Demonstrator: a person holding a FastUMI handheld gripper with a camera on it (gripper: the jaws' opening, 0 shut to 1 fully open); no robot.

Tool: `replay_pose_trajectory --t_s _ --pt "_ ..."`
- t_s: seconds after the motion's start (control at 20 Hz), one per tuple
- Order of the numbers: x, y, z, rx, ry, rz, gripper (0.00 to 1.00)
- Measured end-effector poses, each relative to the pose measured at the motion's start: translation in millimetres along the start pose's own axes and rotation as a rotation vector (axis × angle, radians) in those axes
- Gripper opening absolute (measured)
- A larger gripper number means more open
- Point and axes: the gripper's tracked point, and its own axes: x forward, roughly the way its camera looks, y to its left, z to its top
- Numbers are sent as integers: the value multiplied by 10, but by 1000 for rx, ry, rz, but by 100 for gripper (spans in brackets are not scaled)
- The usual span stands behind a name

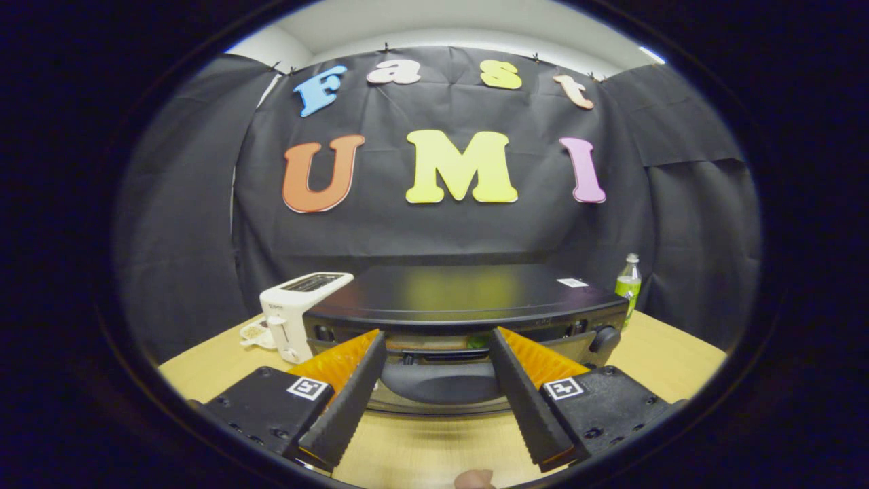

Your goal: Open the toaster oven, put the food inside, and close the toaster oven door.

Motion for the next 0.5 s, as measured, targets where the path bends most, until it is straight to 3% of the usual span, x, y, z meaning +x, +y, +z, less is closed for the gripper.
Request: replay_pose_trajectory --t_s 0.2,0.5 --pt "-61 40 140 55 -48 46 100" --pt "-612 -45 465 13 -43 27 100"
